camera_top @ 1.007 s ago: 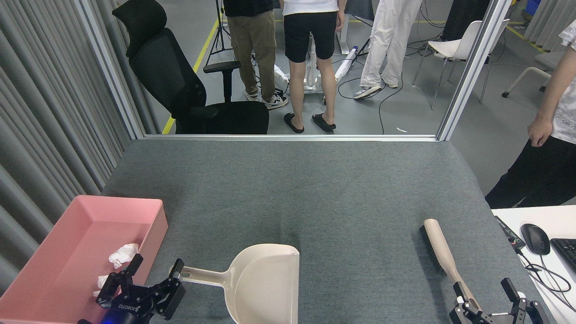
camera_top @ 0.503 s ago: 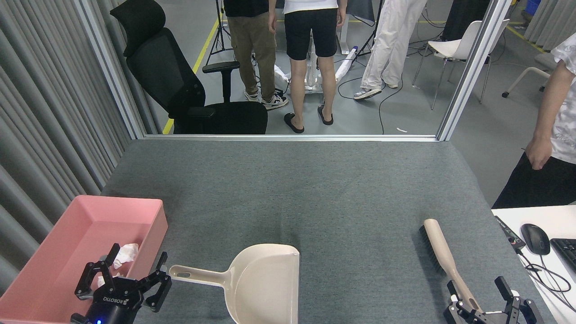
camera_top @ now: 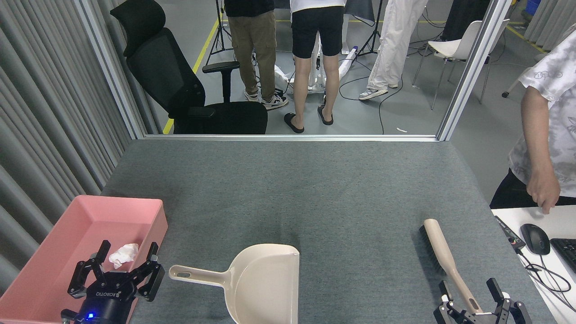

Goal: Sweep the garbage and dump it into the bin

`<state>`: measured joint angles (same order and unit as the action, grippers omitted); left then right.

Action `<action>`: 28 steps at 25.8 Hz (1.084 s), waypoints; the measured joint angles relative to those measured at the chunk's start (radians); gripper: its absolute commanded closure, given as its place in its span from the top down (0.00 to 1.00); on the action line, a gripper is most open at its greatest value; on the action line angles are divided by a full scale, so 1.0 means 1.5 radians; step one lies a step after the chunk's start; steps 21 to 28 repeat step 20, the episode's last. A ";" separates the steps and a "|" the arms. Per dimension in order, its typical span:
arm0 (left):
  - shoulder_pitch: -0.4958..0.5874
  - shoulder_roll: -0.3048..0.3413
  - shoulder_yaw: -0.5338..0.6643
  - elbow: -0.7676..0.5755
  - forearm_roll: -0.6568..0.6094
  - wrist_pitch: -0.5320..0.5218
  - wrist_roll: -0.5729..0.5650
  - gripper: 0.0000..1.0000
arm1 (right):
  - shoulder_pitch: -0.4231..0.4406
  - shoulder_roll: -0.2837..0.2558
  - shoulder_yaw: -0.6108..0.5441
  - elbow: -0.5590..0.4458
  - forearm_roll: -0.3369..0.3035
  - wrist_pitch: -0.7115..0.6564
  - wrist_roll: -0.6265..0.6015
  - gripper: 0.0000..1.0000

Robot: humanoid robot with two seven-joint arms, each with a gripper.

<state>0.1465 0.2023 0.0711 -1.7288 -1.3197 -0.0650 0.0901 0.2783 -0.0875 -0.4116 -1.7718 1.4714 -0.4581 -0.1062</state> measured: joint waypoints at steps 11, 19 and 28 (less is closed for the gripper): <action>-0.002 0.005 0.006 0.000 0.060 -0.021 -0.013 1.00 | -0.002 0.028 0.004 -0.001 0.020 0.002 -0.012 0.99; -0.002 -0.003 0.006 0.000 0.061 -0.030 -0.011 1.00 | -0.014 0.068 0.073 -0.003 0.071 0.057 -0.011 0.99; -0.002 -0.003 0.006 0.000 0.061 -0.030 -0.011 1.00 | -0.015 0.070 0.080 -0.004 0.075 0.061 -0.011 0.99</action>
